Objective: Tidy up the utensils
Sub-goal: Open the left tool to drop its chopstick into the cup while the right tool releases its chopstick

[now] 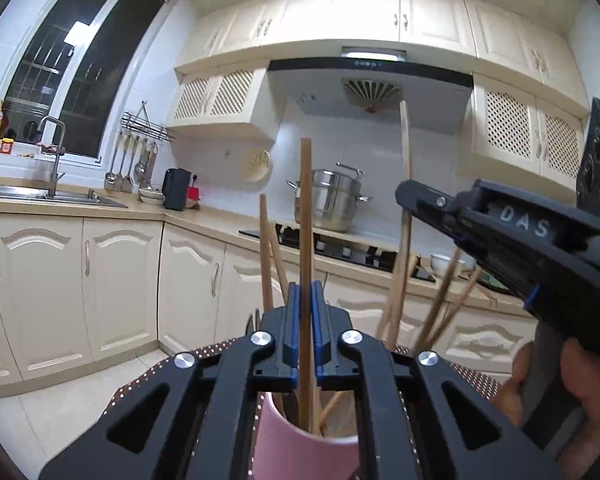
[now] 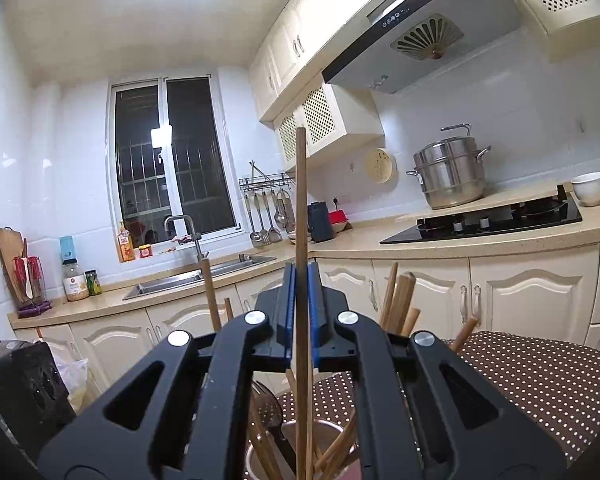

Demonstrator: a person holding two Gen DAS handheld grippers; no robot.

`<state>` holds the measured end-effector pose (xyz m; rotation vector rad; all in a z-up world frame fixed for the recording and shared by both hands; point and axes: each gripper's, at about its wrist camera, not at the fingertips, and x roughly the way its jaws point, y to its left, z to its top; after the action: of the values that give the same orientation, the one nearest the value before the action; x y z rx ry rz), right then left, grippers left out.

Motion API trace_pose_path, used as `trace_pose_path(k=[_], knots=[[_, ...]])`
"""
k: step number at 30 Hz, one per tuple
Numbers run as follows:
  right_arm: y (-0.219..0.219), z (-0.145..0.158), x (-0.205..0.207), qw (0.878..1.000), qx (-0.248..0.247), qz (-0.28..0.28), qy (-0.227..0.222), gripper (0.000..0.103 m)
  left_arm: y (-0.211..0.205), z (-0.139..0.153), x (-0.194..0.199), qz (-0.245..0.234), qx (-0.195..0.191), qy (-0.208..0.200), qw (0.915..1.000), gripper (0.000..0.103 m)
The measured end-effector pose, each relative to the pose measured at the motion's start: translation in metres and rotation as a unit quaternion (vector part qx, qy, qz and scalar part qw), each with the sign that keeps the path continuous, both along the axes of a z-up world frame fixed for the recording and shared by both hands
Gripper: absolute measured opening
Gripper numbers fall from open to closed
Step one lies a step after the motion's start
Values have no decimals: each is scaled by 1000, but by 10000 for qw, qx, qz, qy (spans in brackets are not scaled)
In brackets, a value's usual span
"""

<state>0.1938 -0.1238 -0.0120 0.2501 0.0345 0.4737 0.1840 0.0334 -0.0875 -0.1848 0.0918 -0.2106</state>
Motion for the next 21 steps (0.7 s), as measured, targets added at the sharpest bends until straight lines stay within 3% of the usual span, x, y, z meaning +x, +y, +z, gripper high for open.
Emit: trace_pose_path(k=[1, 3, 4, 7, 10, 21], knots=[[0, 0, -2, 10000, -8, -1, 28, 7, 0, 0, -3, -35, 4, 51, 10000, 7], [1, -1, -5, 10000, -71, -18, 56, 7, 1, 1, -10, -8, 2, 93, 10000, 19], [1, -2, -7, 9999, -99, -20, 77, 7, 1, 2, -14, 4, 1, 113, 9999, 32], [2, -3, -11, 9997, -188, -52, 126, 7, 1, 7, -24, -33, 35, 187, 9998, 36], [2, -5, -16, 9994, -245, -72, 216, 7, 2, 13, -35, 224, 262, 338, 9988, 50], [13, -24, -31, 9955, -695, -57, 640, 7, 27, 27, -49, 1143, 737, 1178, 9837, 60]])
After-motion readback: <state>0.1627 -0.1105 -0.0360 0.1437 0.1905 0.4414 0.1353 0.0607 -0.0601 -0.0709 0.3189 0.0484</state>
